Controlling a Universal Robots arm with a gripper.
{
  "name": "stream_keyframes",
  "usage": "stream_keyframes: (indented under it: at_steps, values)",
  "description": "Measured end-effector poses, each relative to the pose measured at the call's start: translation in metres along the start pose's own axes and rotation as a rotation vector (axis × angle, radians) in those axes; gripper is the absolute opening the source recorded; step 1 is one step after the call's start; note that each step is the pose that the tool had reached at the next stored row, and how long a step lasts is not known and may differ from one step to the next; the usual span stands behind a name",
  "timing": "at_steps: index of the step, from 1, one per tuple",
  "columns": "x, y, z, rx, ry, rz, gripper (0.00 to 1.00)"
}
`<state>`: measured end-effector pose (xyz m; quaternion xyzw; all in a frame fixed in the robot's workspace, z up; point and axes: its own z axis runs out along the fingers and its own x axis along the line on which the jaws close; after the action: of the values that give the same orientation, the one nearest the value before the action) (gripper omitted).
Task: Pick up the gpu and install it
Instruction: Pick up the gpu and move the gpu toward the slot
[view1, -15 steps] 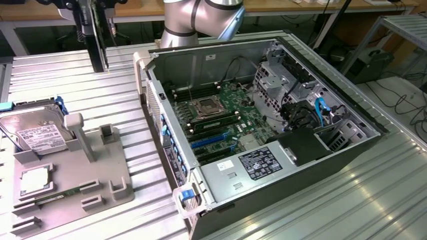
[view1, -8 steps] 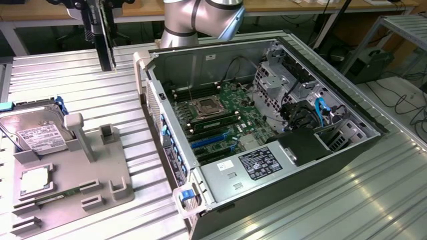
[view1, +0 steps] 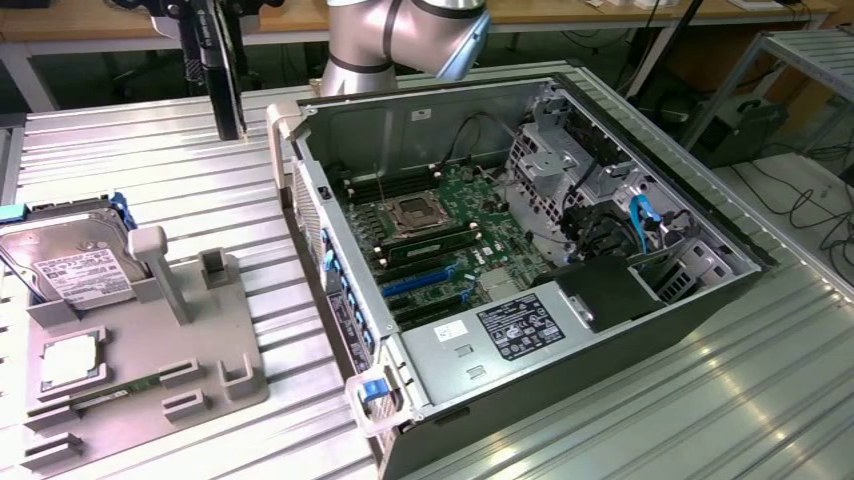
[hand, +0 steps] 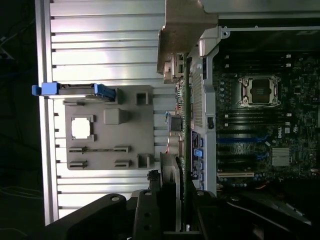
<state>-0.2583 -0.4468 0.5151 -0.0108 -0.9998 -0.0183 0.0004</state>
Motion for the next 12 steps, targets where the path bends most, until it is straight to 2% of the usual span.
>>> stream_keyframes:
  at_steps: [12]
  values:
    - [-0.018,0.0004,0.0000,0.0001,0.0001,0.000,0.28]
